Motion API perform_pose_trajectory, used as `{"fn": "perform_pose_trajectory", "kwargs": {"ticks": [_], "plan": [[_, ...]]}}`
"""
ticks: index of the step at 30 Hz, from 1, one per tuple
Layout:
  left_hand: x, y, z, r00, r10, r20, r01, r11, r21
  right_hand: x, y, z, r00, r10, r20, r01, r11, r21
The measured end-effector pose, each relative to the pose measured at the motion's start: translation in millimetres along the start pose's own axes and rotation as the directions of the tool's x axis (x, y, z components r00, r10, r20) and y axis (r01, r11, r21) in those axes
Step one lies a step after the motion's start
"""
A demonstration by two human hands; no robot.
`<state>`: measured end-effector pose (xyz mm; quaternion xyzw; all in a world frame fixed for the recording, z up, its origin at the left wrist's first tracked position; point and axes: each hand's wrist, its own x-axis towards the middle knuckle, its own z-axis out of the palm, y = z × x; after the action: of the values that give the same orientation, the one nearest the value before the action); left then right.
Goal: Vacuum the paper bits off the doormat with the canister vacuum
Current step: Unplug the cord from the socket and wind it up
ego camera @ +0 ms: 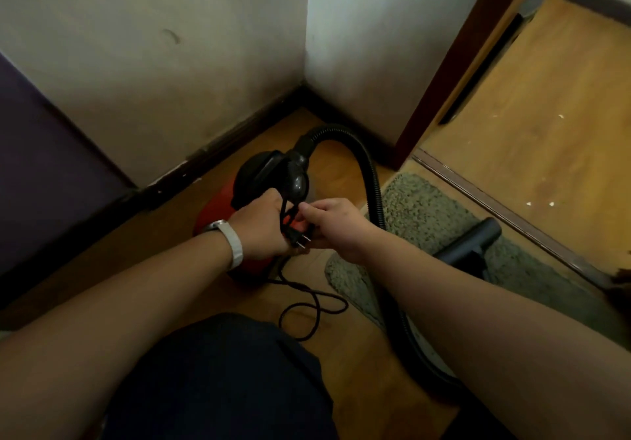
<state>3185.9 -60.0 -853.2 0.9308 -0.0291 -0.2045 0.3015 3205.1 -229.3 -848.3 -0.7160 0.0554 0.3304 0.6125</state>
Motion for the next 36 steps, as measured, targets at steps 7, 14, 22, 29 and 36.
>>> {"fn": "perform_pose_trajectory", "kwargs": {"ticks": [7, 14, 22, 29, 36], "plan": [[27.6, -0.7, 45.9, 0.987, 0.070, 0.148, -0.059, 0.995, -0.078, 1.1, 20.1, -22.1, 0.997, -0.022, -0.075, 0.005, 0.975, -0.223], [45.7, -13.9, 106.2, 0.994, -0.006, 0.113, -0.002, 0.997, 0.075, 0.6, 46.9, -56.5, 0.982, 0.005, -0.187, -0.091, 0.885, -0.456], [47.7, -58.8, 179.2, 0.942, -0.194, 0.275, 0.183, 0.981, 0.064, 6.4, 130.4, -55.1, 0.997, 0.062, 0.036, -0.006, 0.579, -0.815], [38.7, -75.8, 197.5, 0.923, -0.230, 0.307, 0.225, 0.973, 0.053, 12.3, 200.0, -41.8, 0.926, 0.306, 0.221, 0.130, 0.289, -0.948], [47.8, -75.4, 207.4, 0.928, -0.256, 0.272, 0.268, 0.963, -0.008, -4.7, 232.9, -28.1, 0.878, 0.396, 0.267, 0.222, 0.157, -0.962]]}}
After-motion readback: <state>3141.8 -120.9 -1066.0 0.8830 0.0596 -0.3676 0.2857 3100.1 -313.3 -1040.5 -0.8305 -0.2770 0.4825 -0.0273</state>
